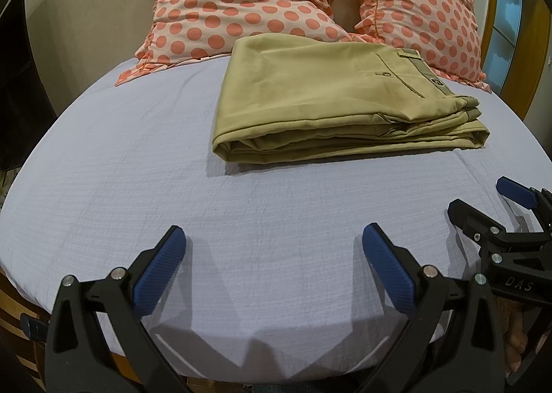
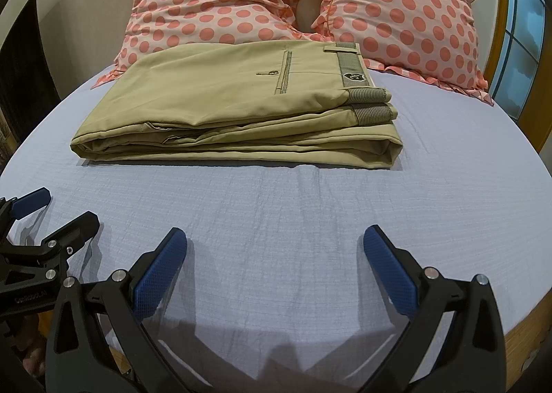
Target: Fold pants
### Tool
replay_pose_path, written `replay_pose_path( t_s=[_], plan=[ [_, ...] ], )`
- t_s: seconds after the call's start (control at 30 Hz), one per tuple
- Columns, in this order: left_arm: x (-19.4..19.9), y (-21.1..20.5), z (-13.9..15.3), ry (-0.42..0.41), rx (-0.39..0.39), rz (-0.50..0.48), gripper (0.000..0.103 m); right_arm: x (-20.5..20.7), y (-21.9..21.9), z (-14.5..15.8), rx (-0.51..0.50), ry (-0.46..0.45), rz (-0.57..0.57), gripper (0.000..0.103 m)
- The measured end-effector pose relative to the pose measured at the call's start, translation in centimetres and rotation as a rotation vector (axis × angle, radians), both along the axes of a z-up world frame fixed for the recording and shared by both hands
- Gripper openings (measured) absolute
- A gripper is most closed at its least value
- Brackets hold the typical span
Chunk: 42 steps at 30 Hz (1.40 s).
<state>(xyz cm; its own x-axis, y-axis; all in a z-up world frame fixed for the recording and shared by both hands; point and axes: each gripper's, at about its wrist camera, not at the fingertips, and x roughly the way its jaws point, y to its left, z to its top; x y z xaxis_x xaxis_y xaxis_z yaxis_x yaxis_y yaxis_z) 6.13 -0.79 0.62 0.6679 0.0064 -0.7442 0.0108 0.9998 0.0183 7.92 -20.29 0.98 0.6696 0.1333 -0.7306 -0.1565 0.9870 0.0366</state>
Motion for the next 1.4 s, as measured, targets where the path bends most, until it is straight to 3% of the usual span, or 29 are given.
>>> replay_pose_path(
  t_s=[1.4],
  plan=[
    [0.46, 0.34, 0.06, 0.011, -0.007, 0.005, 0.101, 0.09, -0.14, -0.01, 0.001, -0.003, 0.004, 0.102]
  ],
)
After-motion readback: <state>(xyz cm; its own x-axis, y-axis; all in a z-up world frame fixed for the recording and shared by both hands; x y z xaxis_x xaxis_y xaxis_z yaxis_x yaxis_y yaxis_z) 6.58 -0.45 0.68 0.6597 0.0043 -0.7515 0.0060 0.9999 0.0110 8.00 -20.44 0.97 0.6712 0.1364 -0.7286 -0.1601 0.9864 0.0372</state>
